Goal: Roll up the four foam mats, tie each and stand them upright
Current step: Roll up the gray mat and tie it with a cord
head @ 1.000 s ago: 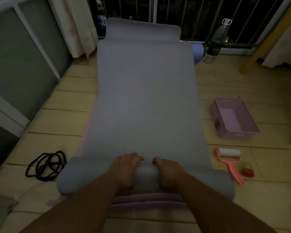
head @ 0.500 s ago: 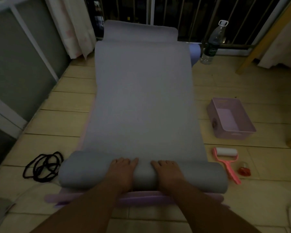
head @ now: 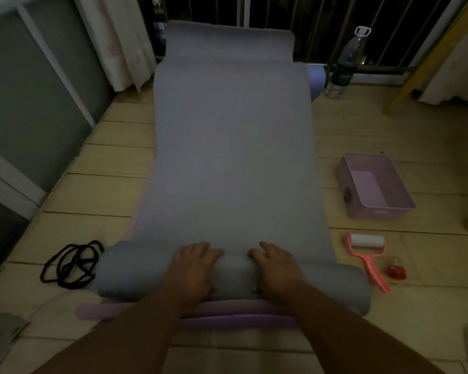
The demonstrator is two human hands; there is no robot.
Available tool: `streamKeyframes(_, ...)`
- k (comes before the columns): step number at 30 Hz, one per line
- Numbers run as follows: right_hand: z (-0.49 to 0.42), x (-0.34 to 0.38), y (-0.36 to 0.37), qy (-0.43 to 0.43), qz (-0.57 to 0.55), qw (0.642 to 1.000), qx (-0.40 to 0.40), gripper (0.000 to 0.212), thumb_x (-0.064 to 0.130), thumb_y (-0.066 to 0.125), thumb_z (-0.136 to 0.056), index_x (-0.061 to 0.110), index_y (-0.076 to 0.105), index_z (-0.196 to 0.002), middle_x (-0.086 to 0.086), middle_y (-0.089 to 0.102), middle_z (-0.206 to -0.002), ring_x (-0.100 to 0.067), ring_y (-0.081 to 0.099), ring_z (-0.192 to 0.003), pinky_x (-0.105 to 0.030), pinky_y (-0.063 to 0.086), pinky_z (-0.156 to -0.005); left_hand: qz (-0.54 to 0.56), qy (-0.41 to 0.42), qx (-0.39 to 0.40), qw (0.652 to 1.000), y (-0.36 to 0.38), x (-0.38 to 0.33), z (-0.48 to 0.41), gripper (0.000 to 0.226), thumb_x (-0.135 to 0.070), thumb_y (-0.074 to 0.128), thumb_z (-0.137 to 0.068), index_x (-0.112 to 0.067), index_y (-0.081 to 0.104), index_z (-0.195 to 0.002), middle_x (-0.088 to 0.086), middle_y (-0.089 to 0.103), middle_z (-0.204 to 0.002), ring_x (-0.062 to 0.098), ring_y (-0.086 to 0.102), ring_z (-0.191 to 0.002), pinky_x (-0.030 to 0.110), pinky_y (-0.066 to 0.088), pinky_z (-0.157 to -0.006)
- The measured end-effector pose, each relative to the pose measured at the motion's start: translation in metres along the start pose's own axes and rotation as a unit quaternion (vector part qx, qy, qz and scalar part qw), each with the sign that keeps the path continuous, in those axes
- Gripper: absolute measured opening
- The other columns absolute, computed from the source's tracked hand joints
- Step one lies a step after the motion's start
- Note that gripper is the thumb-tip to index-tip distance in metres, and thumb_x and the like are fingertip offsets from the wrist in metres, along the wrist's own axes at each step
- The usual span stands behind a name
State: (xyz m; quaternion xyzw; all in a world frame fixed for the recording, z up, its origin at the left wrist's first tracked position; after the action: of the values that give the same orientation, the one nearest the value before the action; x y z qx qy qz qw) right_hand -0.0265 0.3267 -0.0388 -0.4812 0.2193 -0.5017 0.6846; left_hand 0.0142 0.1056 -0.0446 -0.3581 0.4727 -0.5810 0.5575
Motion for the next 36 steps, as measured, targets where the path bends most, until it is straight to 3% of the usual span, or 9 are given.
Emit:
streamKeyframes(4,0.006,0.008,0.004,-0.023,0.046,0.996,-0.079,0.067,0.040,0.060,-0.088,0.035,0.030,-0.148,-0.006,0.034,-0.150,-0.028,0.034,-0.133,-0.039,0.025,-0.107,-0.048,0.018,-0.020,0.998,0.009,-0.009,0.003,0.106,-0.070,0.068,-0.057,-0.025,0.037,-0.148,0.007,0.040,-0.151,0.030,0.034,-0.142,0.053,0.023,-0.114)
streamKeyframes(7,0.006,0.013,0.009,-0.003,0.036,0.998,-0.048,0.064,0.035,0.048,-0.097,0.031,0.021,-0.154,-0.010,0.022,-0.159,-0.027,0.022,-0.145,-0.039,0.016,-0.116,-0.076,0.010,0.036,0.996,0.010,-0.009,-0.002,0.113,-0.066,0.062,-0.068,-0.026,0.004,-0.156,0.008,0.010,-0.163,0.030,0.011,-0.149,0.057,0.009,-0.116)
streamKeyframes(9,0.004,0.012,0.012,0.004,0.053,0.999,-0.001,0.086,0.049,0.057,-0.090,0.029,0.007,-0.157,-0.010,0.008,-0.164,-0.029,0.009,-0.149,-0.046,0.006,-0.120,-0.102,-0.016,0.059,0.993,0.003,-0.013,-0.006,0.096,-0.048,0.056,-0.084,-0.026,-0.005,-0.155,0.009,0.007,-0.162,0.031,0.010,-0.148,0.053,0.007,-0.117)
streamKeyframes(13,0.004,0.013,0.011,0.043,0.081,0.996,0.021,0.093,0.042,0.061,-0.088,0.033,-0.002,-0.156,-0.016,0.005,-0.163,-0.038,0.006,-0.149,-0.055,0.003,-0.119,-0.111,-0.014,0.056,0.992,-0.010,-0.020,-0.012,0.078,-0.039,0.056,-0.084,-0.022,0.021,-0.151,0.010,0.045,-0.138,0.030,0.042,-0.126,0.040,0.027,-0.107)
streamKeyframes(19,0.001,0.010,-0.018,0.044,0.044,0.998,0.016,0.062,0.036,0.064,-0.079,0.032,0.041,-0.137,-0.008,0.057,-0.129,-0.032,0.052,-0.119,-0.039,0.035,-0.104,-0.091,0.004,0.064,0.994,-0.032,-0.017,-0.021,0.045,-0.037,0.058,-0.076,-0.025,0.053,-0.119,0.006,0.067,-0.110,0.029,0.062,-0.102,0.034,0.043,-0.090)
streamKeyframes(22,-0.005,0.011,-0.035,0.029,0.019,0.997,0.075,0.053,0.032,0.063,-0.080,0.030,0.048,-0.131,-0.008,0.059,-0.131,-0.030,0.056,-0.120,-0.036,0.043,-0.100,-0.044,0.001,0.174,0.984,-0.042,-0.014,-0.030,0.057,-0.038,0.070,-0.072,-0.026,0.049,-0.124,0.005,0.063,-0.120,0.027,0.060,-0.106,0.033,0.045,-0.085)
streamKeyframes(25,-0.009,0.009,-0.031,0.022,-0.014,0.988,0.150,0.072,0.031,0.070,-0.077,0.027,0.036,-0.141,-0.013,0.055,-0.134,-0.034,0.054,-0.120,-0.039,0.044,-0.099,-0.007,0.002,0.233,0.972,-0.043,-0.009,-0.034,0.085,-0.037,0.081,-0.064,-0.030,0.037,-0.136,0.006,0.055,-0.134,0.027,0.055,-0.116,0.036,0.043,-0.091)
streamKeyframes(31,0.000,-0.011,0.001,0.023,0.022,0.999,-0.032,0.083,0.045,0.076,-0.071,0.034,0.035,-0.142,-0.005,0.027,-0.156,-0.028,0.026,-0.141,-0.044,0.017,-0.117,-0.021,0.000,0.033,0.999,-0.002,-0.005,-0.001,0.109,-0.074,0.069,-0.060,-0.035,0.020,-0.150,0.001,0.013,-0.161,0.021,0.015,-0.147,0.045,0.009,-0.118)
streamKeyframes(36,0.006,-0.004,0.012,0.018,0.032,0.998,-0.048,0.070,0.039,0.051,-0.096,0.028,0.016,-0.156,-0.009,0.022,-0.160,-0.029,0.023,-0.143,-0.039,0.016,-0.116,-0.091,0.006,0.053,0.994,0.002,-0.010,0.002,0.111,-0.059,0.064,-0.076,-0.026,-0.006,-0.155,0.008,0.005,-0.162,0.028,0.007,-0.148,0.051,0.005,-0.118)
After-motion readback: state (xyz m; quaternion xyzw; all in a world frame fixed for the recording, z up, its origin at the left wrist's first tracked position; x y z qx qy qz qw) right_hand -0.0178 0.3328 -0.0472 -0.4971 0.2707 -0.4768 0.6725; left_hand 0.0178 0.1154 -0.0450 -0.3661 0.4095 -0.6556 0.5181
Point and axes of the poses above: each hand's wrist, its own z-axis away from the middle knuckle, its own y-axis out of the palm, x = y × z, the point moved 1 cm from there along -z, towards the middle knuckle
